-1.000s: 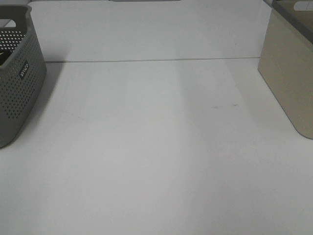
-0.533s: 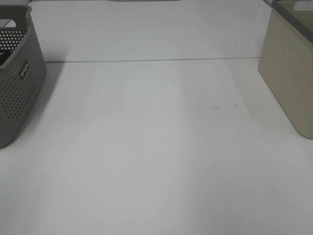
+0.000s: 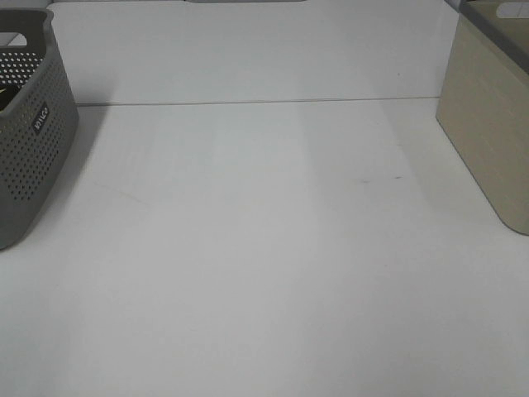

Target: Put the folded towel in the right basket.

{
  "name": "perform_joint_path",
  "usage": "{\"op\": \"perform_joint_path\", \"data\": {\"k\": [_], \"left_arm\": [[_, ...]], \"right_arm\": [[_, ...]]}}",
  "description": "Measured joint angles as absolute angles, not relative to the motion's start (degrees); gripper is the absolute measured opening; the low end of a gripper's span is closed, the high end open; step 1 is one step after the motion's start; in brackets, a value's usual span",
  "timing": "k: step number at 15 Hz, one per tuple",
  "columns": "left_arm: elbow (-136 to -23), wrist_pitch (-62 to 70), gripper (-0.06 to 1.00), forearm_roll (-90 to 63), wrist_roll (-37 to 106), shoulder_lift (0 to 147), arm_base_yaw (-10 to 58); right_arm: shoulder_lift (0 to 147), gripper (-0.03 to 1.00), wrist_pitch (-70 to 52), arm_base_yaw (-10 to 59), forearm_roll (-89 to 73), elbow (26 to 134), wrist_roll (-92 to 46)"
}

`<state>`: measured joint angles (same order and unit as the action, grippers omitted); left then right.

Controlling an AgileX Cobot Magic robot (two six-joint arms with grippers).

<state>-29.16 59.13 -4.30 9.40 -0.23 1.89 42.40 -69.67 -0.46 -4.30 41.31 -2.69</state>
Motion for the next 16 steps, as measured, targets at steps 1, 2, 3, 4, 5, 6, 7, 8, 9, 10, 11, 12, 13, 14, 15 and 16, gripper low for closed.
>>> {"op": "perform_joint_path", "data": {"k": [1,2,3,4,5,6,7,8,9,10,11,12,13,14,15,16], "left_arm": [[-29.16,59.13,0.99,-4.30,9.40,-0.23,1.89],[-29.16,59.13,0.99,-4.30,9.40,-0.23,1.89],[-29.16,59.13,0.99,-4.30,9.40,-0.23,1.89],[-29.16,59.13,0.99,-4.30,9.40,-0.23,1.89],[-29.16,59.13,0.99,-4.30,9.40,-0.23,1.89],[-29.16,59.13,0.99,-4.30,9.40,-0.23,1.89],[-29.16,59.13,0.99,-4.30,9.40,-0.23,1.89],[-29.16,59.13,0.99,-4.30,9.40,-0.23,1.89],[-29.16,59.13,0.99,-4.30,9.40,-0.23,1.89],[-29.16,59.13,0.99,-4.30,9.40,-0.23,1.89],[-29.16,59.13,0.99,-4.30,9.40,-0.23,1.89],[-29.16,59.13,0.99,-4.30,9.40,-0.23,1.89],[-29.16,59.13,0.99,-4.30,9.40,-0.23,1.89],[-29.16,59.13,0.99,-4.30,9.40,-0.23,1.89],[-29.16,59.13,0.99,-4.30,9.40,-0.23,1.89],[-29.16,59.13,0.99,-4.30,9.40,-0.23,1.89]], "right_arm": [[37.47,0.88,-69.73,-0.46,-4.30,39.30,-2.69],[32.54,0.88,-69.79,-0.46,-4.24,37.82,-2.92],[28.13,0.88,-69.33,-0.46,-4.24,36.73,-3.27],[23.89,0.88,-68.01,-0.46,-4.24,36.10,-3.38],[19.77,0.88,-66.58,-0.46,-4.24,35.81,-3.84],[15.47,0.88,-65.15,-0.46,-4.24,35.75,-4.41],[11.69,0.88,-63.94,-0.46,-4.24,35.75,-4.64],[8.82,0.88,-63.48,-0.46,-4.24,35.75,-4.70],[6.65,0.88,-63.14,-0.46,-4.13,35.70,-4.70],[4.93,0.88,-62.40,-0.46,-3.44,34.95,-4.70],[3.78,0.88,-61.94,-0.46,-2.29,31.97,-4.70],[3.78,0.88,-61.76,-0.46,-2.12,29.91,-4.70],[3.78,0.88,-61.71,-0.46,-1.72,29.22,-4.70],[3.78,0.88,-61.13,-0.46,-1.72,29.11,-4.70],[3.78,0.88,-60.96,-0.46,-1.72,28.88,-4.70],[3.78,0.88,-60.91,-0.46,-1.72,28.88,-4.70]]}}
